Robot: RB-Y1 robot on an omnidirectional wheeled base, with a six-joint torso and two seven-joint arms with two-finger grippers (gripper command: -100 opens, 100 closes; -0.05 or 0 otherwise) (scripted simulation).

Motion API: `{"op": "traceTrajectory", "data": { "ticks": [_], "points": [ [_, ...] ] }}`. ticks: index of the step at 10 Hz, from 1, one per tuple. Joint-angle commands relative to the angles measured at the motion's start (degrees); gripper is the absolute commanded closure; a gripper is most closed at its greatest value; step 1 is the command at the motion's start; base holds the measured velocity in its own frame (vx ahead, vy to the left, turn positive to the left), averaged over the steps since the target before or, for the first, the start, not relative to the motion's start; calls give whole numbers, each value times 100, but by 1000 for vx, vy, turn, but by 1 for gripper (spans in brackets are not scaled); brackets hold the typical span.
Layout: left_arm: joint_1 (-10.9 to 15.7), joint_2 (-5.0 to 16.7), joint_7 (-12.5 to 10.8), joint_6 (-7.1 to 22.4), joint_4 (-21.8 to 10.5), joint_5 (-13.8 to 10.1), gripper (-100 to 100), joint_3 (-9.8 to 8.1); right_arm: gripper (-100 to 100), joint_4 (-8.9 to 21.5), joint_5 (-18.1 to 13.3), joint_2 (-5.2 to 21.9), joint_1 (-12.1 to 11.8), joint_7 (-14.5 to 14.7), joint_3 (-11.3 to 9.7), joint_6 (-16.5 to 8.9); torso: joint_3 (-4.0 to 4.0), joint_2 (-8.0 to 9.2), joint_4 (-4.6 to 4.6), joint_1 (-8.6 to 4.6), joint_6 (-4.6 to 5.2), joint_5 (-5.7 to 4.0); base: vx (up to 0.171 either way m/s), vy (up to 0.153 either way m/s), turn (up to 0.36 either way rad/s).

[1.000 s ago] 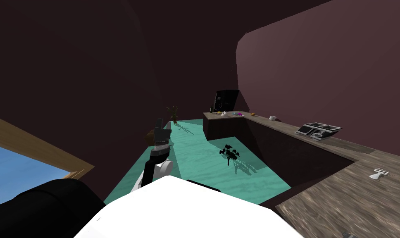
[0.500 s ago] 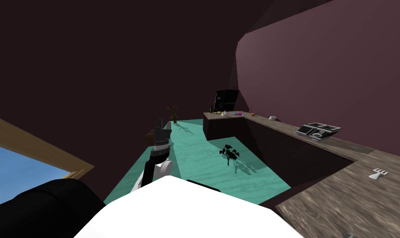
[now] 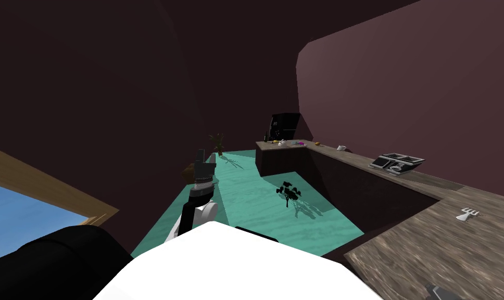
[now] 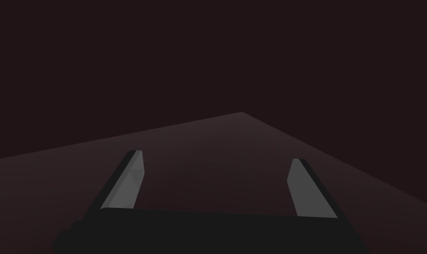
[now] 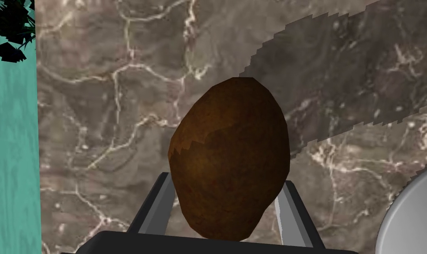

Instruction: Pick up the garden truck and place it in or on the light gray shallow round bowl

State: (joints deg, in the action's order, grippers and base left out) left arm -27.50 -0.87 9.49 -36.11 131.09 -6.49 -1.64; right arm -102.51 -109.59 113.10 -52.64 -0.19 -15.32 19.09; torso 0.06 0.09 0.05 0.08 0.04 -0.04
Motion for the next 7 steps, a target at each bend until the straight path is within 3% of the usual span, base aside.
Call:
{"op": "traceTrajectory", "data": {
  "ticks": [1,2,3,4,7],
  "points": [
    [0,0,0,0,0,0,0,0,100,-13,162,134,-23,33,14,-54,0,0,0,0,0,0,-21,3,-9],
    [0,0,0,0,0,0,0,0,100,2,134,104,-25,25,-3,-62,0,0,1,-1,1,-1,-9,1,-1],
    [0,0,0,0,0,0,0,0,0,5,153,113,-26,40,-2,-72,-1,-2,0,-4,1,-3,0,0,0],
    [0,0,0,0,0,0,0,0,100,-79,154,71,-56,26,-27,-69,-2,-4,0,-5,1,-3,-45,131,14],
    [1,-2,0,0,0,0,0,2,100,-218,131,-16,-132,-36,-92,-44,12,25,1,103,5,7,-68,257,9]
  ]
}}
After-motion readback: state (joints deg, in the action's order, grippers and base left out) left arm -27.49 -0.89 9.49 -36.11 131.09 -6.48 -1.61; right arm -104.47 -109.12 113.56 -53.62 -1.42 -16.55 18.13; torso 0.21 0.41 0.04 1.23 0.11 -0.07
